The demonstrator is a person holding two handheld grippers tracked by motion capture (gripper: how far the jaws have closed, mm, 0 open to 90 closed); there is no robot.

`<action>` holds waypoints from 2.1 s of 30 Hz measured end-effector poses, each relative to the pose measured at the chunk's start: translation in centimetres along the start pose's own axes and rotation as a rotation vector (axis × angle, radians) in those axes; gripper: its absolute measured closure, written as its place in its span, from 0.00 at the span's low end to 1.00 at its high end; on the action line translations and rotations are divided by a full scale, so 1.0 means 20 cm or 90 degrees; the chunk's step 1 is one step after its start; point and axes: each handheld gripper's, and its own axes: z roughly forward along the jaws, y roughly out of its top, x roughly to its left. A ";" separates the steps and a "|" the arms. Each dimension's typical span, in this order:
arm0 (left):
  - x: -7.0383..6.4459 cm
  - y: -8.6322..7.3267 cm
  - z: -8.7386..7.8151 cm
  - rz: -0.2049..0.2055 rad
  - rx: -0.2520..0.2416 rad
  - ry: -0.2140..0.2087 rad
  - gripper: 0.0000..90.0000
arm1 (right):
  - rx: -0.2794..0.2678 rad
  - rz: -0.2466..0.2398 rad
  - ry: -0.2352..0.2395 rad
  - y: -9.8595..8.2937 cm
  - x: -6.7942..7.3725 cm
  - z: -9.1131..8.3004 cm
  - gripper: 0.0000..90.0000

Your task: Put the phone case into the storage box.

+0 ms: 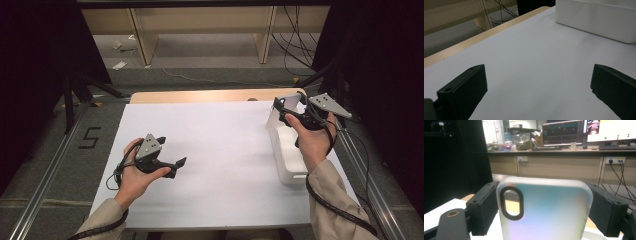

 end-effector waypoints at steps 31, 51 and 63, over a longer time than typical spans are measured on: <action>0.00 0.00 0.00 -0.002 -0.002 0.002 0.00 | 0.002 -0.005 -0.032 0.00 -0.06 -0.02 0.21; 0.00 0.00 0.00 -0.001 -0.002 0.003 0.00 | 0.008 -0.010 -0.044 -0.01 -0.08 -0.02 0.21; 0.00 0.00 0.00 -0.001 -0.002 0.002 0.00 | 0.012 -0.009 -0.050 -0.02 -0.10 -0.01 0.21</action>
